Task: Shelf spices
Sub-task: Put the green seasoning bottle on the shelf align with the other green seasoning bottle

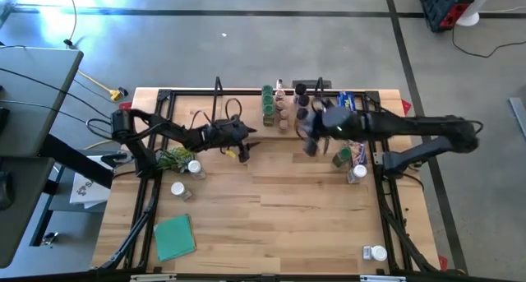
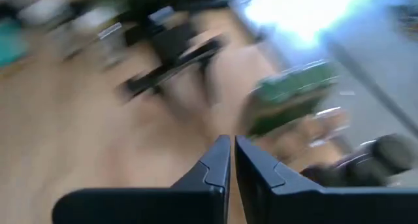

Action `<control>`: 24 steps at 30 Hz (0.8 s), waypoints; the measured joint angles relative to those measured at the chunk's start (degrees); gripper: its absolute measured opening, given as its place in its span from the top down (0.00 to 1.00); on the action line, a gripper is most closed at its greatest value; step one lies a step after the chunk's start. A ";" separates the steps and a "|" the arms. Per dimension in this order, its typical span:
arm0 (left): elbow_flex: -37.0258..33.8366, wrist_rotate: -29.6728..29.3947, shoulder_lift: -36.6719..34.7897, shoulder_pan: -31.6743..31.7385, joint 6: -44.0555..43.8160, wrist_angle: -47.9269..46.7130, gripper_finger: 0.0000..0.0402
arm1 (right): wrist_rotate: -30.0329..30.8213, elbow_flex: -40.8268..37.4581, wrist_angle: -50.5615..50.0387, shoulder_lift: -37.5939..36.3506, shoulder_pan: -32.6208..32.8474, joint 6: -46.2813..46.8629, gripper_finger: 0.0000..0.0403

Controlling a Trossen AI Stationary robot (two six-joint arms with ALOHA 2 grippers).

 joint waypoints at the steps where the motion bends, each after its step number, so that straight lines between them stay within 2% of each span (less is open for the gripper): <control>1: -0.02 -0.97 0.00 -0.99 -0.14 -0.45 0.41 | -1.80 0.00 -3.05 -1.51 1.97 -0.07 0.96; 4: -0.02 -3.06 0.00 -3.99 -1.10 -1.39 0.41 | -5.72 0.06 -13.46 -4.94 7.34 5.84 0.96; 7: -0.02 -4.17 0.02 -6.98 -2.91 -1.55 0.41 | -5.69 0.04 -26.91 -5.96 10.73 15.52 0.96; 11: -0.02 -5.32 0.00 -10.17 -4.61 -1.55 0.41 | -5.42 0.04 -41.27 -4.98 11.04 29.72 0.95; 13: -0.02 -6.19 0.00 -11.41 -5.06 -1.52 0.41 | -5.81 0.03 -46.39 -4.03 9.86 35.49 0.91; 17: -0.02 -7.00 0.01 -13.01 -5.08 -1.53 0.41 | -9.28 0.00 -52.08 -3.02 6.19 41.26 0.75; 24: -0.02 -7.03 0.02 -13.60 -5.09 -1.95 0.41 | -11.32 0.00 -52.92 -1.24 -0.92 38.85 0.34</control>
